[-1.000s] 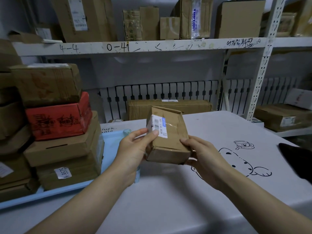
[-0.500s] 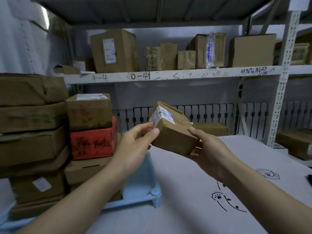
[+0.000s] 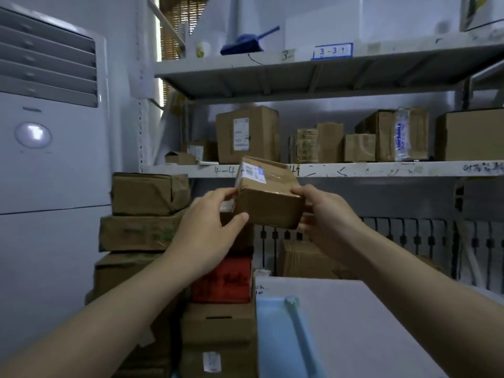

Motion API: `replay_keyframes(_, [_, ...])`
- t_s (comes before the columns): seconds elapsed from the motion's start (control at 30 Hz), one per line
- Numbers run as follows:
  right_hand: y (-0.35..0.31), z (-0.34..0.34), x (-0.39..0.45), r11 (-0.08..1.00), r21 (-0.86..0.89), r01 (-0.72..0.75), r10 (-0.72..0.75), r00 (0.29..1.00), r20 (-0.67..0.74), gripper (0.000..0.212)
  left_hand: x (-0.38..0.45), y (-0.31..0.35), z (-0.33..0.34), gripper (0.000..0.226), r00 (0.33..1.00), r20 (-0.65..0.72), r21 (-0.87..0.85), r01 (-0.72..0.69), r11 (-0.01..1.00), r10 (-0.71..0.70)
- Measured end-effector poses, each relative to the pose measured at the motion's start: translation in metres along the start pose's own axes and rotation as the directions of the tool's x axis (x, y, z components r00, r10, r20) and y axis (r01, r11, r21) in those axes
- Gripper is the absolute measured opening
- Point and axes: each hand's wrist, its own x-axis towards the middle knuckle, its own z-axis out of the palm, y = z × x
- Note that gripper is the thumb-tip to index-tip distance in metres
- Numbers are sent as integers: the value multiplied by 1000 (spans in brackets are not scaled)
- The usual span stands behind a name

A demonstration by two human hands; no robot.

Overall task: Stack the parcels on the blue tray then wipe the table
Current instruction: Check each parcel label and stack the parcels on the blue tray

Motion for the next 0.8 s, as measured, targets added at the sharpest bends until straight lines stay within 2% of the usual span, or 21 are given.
replay_keyframes(0.17, [-7, 43, 29, 998, -64, 25, -25, 1000, 13, 14, 3, -28, -12, 64, 992, -41, 87, 123, 989, -119])
replay_keyframes(0.37, [-3, 76, 61, 973, -230, 16, -16, 1000, 1, 34, 5, -47, -7, 77, 974, 16, -62, 226, 972, -226])
replay_keyframes(0.6, [1, 81, 68, 908, -418, 22, -13, 1000, 24, 65, 11, -49, 2, 58, 965, -12, -126, 257, 958, -260])
replay_keyframes(0.8, [9, 79, 71, 923, -385, 17, 13, 997, 76, 61, 15, -48, 5, 47, 966, -38, -146, 248, 958, -256])
